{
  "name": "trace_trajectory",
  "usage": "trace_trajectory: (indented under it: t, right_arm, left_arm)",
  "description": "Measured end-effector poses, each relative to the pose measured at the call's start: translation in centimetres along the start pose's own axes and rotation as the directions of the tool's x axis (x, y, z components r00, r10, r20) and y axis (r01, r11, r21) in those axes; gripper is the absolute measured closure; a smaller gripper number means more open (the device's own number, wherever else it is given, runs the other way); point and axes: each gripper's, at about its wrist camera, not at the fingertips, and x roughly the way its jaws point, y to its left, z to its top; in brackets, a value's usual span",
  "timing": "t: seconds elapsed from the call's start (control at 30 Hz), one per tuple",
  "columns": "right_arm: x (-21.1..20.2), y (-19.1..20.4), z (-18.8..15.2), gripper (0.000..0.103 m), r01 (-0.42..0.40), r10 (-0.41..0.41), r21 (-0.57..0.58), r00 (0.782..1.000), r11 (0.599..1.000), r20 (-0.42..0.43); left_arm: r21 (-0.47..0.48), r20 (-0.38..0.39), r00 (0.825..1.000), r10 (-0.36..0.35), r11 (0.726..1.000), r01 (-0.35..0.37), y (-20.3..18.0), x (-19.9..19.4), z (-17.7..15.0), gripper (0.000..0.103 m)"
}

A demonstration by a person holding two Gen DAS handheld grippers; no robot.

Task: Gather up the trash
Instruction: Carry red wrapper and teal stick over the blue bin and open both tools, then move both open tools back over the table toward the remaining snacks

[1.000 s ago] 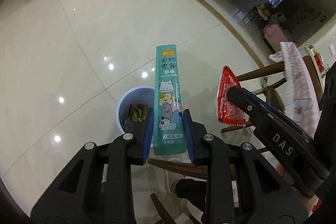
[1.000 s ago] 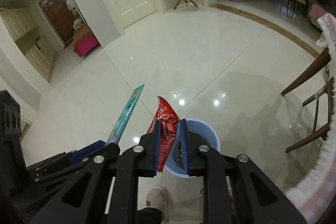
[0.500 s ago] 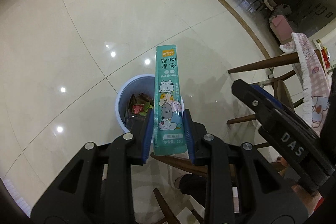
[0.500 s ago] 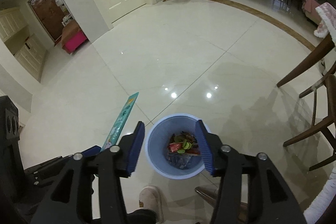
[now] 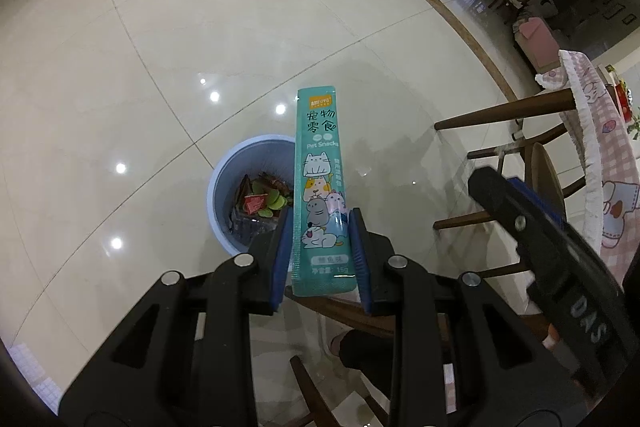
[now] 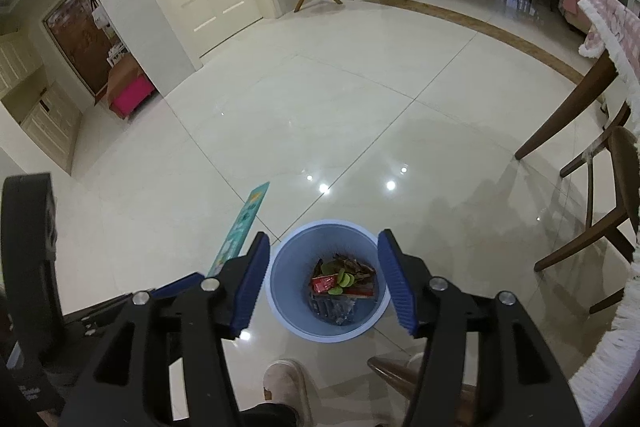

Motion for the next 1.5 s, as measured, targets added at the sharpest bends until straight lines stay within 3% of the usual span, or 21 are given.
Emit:
trace_trajectory:
  t: [0.2, 0.23, 0.27, 0.7, 0.97, 1.17, 1.3, 1.4, 1.5]
  right_arm:
    - [-2.5, -0.5, 0.4, 0.047, 0.038, -0.037, 0.000, 0.994, 0.999, 0.099]
    - [-3.0, -0.6, 0.4, 0.047, 0.035, -0.035, 0.004, 0.993, 0.999, 0.115]
    - [-3.3, -0.8, 0.4, 0.047, 0.036, -0.036, 0.006, 0.991, 0.999, 0.126]
    - [-9.1, -2.1, 0.1, 0.046, 0.023, -0.027, 0.022, 0.980, 0.999, 0.196]
    - [-17.4, -5.1, -0.5, 0.045, 0.007, -0.027, 0.071, 0.956, 0.997, 0.293]
    - [-25.0, -11.0, -2.1, 0.043, 0.044, -0.098, 0.150, 0.922, 0.988, 0.375]
    - [-29.4, -16.8, -4.1, 0.042, 0.107, -0.187, 0.214, 0.898, 0.971, 0.399]
    - [-31.9, -21.3, -6.0, 0.042, 0.174, -0.278, 0.283, 0.879, 0.943, 0.387]
    - [-34.3, -25.9, -8.1, 0.042, 0.311, -0.428, 0.343, 0.834, 0.886, 0.348]
  left_arm:
    - [-0.010, 0.021, 1.000, -0.012, 1.000, 0.012, 0.4, -1.0, 0.7, 0.069]
    - [-0.021, 0.023, 1.000, -0.015, 1.000, 0.016, 0.5, -1.1, 0.8, 0.042]
    - [-0.029, 0.040, 0.999, -0.009, 1.000, 0.010, 0.5, -1.4, 0.8, 0.032]
    - [0.030, 0.145, 0.989, -0.017, 0.999, 0.013, -2.0, -8.1, -0.7, 0.032]
    - [0.145, 0.262, 0.962, -0.071, 0.989, 0.033, -7.7, -15.1, -2.8, 0.032]
    - [0.292, 0.286, 0.947, -0.149, 0.954, 0.063, -15.4, -17.9, -5.5, 0.032]
    - [0.388, 0.256, 0.947, -0.192, 0.918, 0.081, -21.3, -17.7, -7.6, 0.032]
    - [0.487, 0.204, 0.950, -0.236, 0.866, 0.111, -27.1, -17.1, -9.6, 0.032]
    - [0.572, 0.152, 0.955, -0.255, 0.811, 0.125, -32.3, -16.1, -11.4, 0.032]
